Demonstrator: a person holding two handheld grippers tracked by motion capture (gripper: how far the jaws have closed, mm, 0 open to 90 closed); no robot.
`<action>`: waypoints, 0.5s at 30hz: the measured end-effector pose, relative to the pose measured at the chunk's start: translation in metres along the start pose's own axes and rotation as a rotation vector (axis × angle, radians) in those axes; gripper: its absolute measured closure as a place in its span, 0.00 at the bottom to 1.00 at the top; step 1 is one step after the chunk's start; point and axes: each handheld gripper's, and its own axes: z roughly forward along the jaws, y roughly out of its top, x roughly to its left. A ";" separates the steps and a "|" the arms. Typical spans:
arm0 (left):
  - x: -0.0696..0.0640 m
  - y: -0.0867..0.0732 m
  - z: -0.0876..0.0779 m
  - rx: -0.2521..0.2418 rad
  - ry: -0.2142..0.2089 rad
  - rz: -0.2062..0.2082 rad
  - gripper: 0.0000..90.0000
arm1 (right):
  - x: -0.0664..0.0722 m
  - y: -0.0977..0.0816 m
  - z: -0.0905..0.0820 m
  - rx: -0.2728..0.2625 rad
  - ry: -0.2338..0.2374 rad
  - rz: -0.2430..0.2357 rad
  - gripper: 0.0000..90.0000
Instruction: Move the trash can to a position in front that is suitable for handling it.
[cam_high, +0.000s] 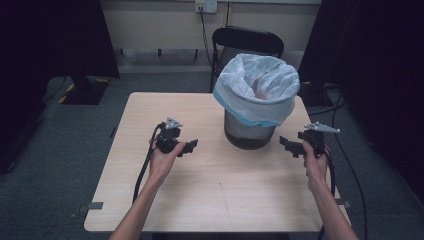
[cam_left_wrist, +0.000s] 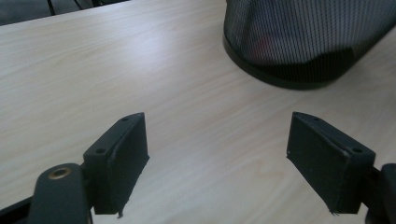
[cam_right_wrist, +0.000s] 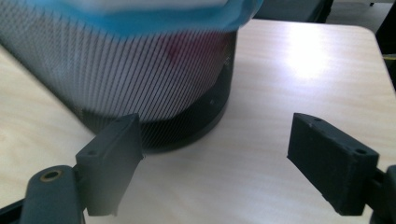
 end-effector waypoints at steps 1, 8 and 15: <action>0.000 0.000 0.000 0.000 0.000 0.000 0.22 | -0.003 0.005 0.002 -0.006 -0.010 0.007 0.19; -0.003 0.046 0.041 -0.035 0.033 -0.012 0.22 | -0.034 0.030 0.020 0.015 -0.117 0.033 0.18; 0.002 0.075 0.089 -0.009 0.051 -0.050 0.24 | -0.053 0.050 0.047 -0.011 -0.183 0.072 0.19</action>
